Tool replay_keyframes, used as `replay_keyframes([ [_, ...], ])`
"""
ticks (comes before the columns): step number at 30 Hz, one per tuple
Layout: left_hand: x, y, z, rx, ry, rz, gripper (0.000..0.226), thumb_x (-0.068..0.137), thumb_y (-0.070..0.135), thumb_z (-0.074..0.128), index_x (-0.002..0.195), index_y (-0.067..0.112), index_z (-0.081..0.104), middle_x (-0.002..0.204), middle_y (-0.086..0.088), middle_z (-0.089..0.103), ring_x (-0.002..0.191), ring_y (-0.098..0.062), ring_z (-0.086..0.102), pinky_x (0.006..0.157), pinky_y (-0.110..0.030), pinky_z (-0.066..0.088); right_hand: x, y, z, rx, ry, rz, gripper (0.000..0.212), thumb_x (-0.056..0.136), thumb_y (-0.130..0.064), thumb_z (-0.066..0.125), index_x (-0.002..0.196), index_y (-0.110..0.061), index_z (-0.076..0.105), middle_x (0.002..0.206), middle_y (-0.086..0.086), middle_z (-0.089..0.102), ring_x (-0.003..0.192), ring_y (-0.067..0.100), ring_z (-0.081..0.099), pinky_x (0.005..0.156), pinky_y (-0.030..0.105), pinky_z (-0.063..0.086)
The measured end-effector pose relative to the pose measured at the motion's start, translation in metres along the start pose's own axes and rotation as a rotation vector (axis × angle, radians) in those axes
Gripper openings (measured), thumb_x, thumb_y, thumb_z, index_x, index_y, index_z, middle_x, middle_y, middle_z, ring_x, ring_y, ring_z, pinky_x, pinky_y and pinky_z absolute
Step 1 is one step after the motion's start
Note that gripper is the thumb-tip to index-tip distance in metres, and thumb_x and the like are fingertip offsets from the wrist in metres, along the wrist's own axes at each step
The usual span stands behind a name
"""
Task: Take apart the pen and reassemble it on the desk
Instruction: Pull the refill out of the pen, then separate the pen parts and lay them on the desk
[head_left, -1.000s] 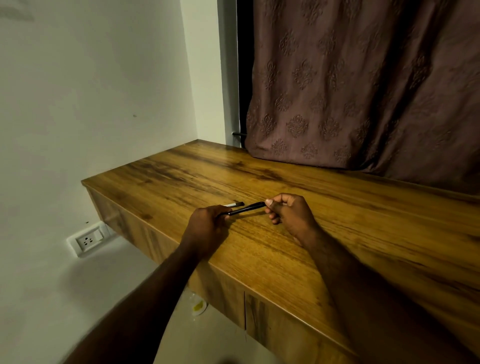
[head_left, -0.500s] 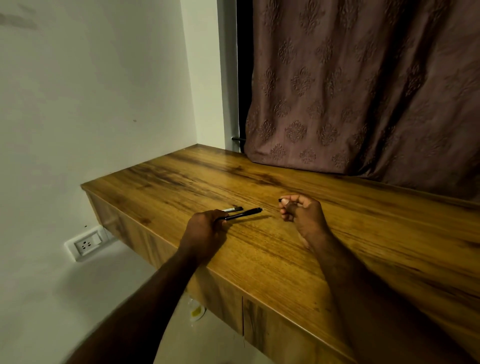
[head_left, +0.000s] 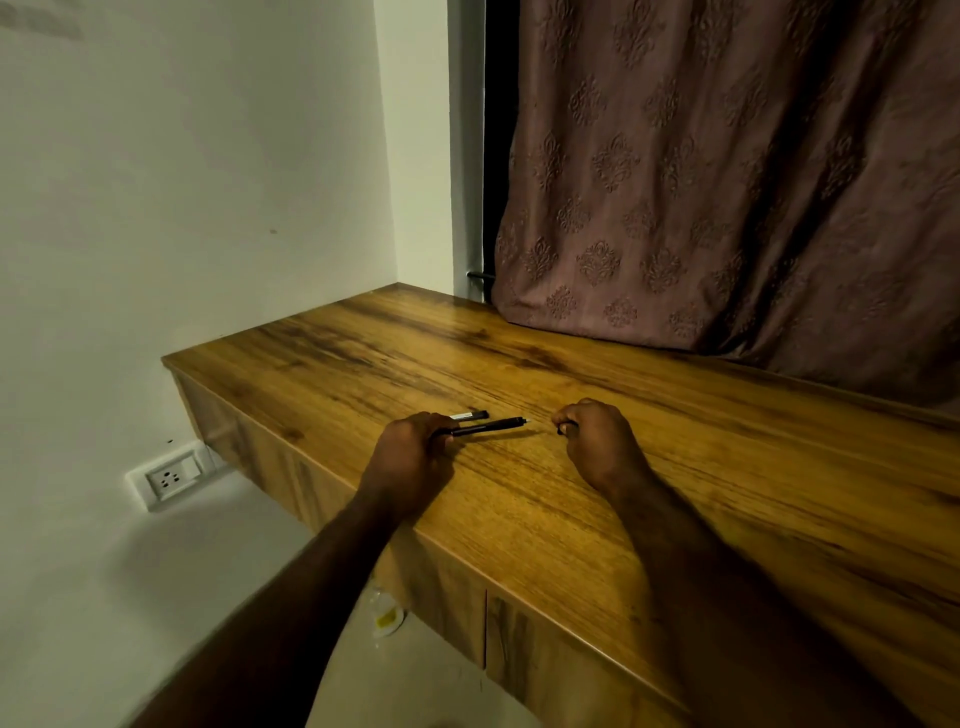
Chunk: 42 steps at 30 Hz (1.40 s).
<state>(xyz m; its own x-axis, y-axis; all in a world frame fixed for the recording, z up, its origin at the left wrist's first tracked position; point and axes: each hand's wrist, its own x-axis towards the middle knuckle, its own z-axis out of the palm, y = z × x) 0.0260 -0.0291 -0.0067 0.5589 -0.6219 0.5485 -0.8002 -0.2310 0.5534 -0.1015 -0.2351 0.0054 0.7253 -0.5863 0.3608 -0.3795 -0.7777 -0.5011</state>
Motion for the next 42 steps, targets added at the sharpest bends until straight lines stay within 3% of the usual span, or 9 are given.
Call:
replay_keyframes([
  [12,0.0,-0.002,0.002,0.057,-0.013,-0.036,0.019,0.085,0.015,0.059,0.098,0.02,0.072,0.08,0.004,0.068,0.065,-0.008,0.06,0.057,-0.019,0.045,-0.001,0.001,0.002,0.059,0.036,0.038,0.031,0.094,-0.009,0.05,0.12,-0.015,0.065,0.114,0.006,0.07,0.1,0.023,0.065,0.087,0.037,0.054],
  [18,0.0,-0.002,0.002,0.046,0.013,0.001,0.016,0.084,0.014,0.061,0.096,0.019,0.071,0.075,0.004,0.068,0.061,-0.009,0.06,0.055,-0.025,0.048,-0.006,0.0,-0.01,0.446,0.317,0.183,0.013,0.09,-0.013,0.063,0.098,-0.01,0.072,0.092,0.003,0.072,0.078,0.013,0.064,0.072,0.028,0.053],
  [21,0.0,-0.001,0.002,0.038,0.014,0.06,0.014,0.087,0.017,0.06,0.097,0.018,0.069,0.072,0.006,0.065,0.057,-0.009,0.057,0.052,-0.026,0.046,-0.015,-0.014,-0.013,0.785,0.234,0.217,0.01,0.089,-0.016,0.066,0.085,-0.007,0.069,0.075,0.005,0.066,0.05,0.01,0.051,0.047,0.022,0.042],
  [24,-0.001,0.0,0.002,0.037,0.036,0.094,0.012,0.085,0.014,0.063,0.094,0.02,0.069,0.07,0.009,0.062,0.055,-0.006,0.053,0.052,-0.021,0.041,-0.023,-0.025,-0.01,0.87,0.123,0.211,0.012,0.088,-0.015,0.067,0.08,-0.007,0.067,0.057,0.0,0.059,0.039,0.009,0.043,0.037,0.018,0.033],
  [28,-0.001,0.0,0.002,0.002,0.032,0.1,0.017,0.08,0.009,0.063,0.093,0.019,0.069,0.072,0.007,0.066,0.058,-0.007,0.057,0.054,-0.022,0.044,-0.026,-0.028,-0.008,0.864,0.005,0.188,0.007,0.088,-0.007,0.065,0.093,-0.002,0.068,0.063,0.002,0.06,0.044,0.013,0.045,0.035,0.017,0.033],
  [36,-0.001,-0.002,0.001,-0.043,0.006,0.119,0.017,0.084,0.018,0.058,0.097,0.022,0.069,0.078,0.007,0.068,0.062,-0.007,0.061,0.055,-0.024,0.049,-0.022,-0.026,-0.003,0.85,-0.039,0.168,0.009,0.087,-0.006,0.065,0.082,-0.012,0.068,0.06,0.002,0.058,0.04,0.008,0.045,0.035,0.017,0.033],
  [42,0.0,0.0,0.001,-0.022,0.001,0.113,0.023,0.086,0.029,0.051,0.097,0.023,0.069,0.077,0.005,0.068,0.061,-0.01,0.061,0.055,-0.031,0.051,-0.021,-0.024,-0.003,0.835,-0.065,0.142,0.006,0.089,-0.008,0.063,0.084,-0.008,0.067,0.063,0.004,0.058,0.041,0.009,0.047,0.036,0.018,0.034],
])
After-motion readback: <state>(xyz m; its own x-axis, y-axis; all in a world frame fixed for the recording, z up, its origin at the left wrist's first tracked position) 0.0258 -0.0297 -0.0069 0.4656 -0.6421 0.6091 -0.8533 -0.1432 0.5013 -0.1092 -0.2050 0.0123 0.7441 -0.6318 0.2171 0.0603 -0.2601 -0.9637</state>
